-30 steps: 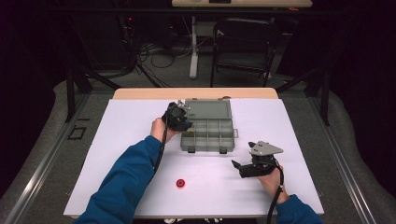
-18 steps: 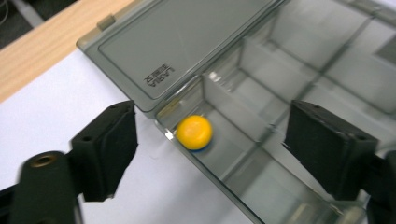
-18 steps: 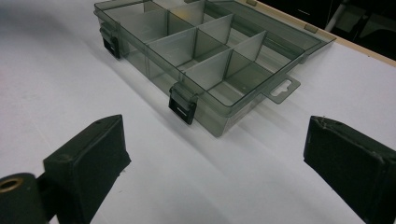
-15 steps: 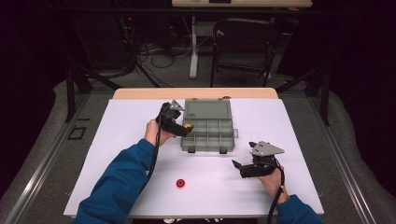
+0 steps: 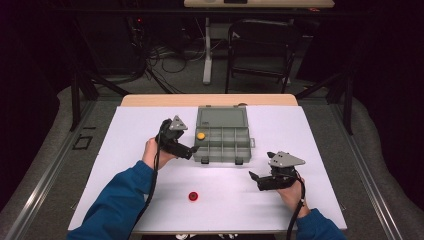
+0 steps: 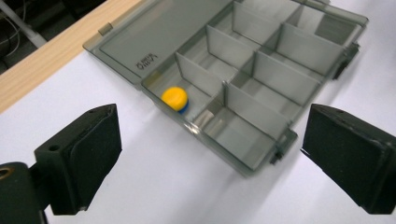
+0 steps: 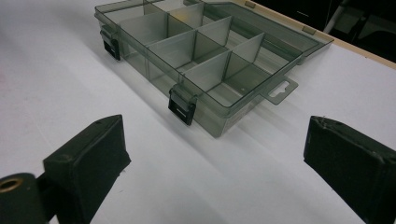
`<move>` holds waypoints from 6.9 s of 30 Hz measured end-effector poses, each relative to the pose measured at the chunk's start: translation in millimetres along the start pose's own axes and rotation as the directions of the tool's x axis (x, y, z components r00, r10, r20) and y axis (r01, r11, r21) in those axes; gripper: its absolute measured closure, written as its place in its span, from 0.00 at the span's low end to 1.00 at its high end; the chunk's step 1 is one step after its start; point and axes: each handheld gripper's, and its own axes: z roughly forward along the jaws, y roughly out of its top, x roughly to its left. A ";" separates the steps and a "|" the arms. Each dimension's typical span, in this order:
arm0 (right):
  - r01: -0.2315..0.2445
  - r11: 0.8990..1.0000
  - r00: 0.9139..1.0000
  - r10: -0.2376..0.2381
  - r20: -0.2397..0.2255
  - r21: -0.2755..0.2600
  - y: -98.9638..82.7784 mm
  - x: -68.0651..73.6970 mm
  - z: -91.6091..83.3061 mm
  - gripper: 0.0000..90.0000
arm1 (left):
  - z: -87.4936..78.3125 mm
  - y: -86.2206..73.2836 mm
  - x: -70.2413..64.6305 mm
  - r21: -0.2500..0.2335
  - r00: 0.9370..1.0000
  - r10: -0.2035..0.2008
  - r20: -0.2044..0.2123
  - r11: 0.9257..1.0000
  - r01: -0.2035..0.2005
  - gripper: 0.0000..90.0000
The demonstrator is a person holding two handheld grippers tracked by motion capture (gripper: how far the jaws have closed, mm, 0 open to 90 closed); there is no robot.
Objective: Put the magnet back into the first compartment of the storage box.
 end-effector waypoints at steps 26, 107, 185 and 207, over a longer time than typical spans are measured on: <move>0.002 1.000 1.000 -0.002 0.003 -0.001 1.7 1.0 -0.9 0.06 | -30.4 -28.0 -29.7 -0.006 1.000 0.029 0.007 1.000 -0.029 0.00; 0.021 0.999 1.000 -0.021 -0.008 0.027 -0.7 4.4 3.9 0.07 | -6.7 -90.1 -101.3 0.131 0.969 0.088 0.230 0.984 -0.121 0.57; 0.010 1.000 1.000 -0.010 0.006 0.002 0.0 0.5 -1.9 0.06 | -16.0 -30.9 -51.2 0.041 0.989 0.106 0.100 0.993 -0.111 0.70; 0.009 1.000 1.000 -0.009 0.009 0.001 -0.3 -0.4 -2.5 0.06 | -6.8 -6.3 -33.0 0.034 0.993 0.105 0.062 0.994 -0.107 0.70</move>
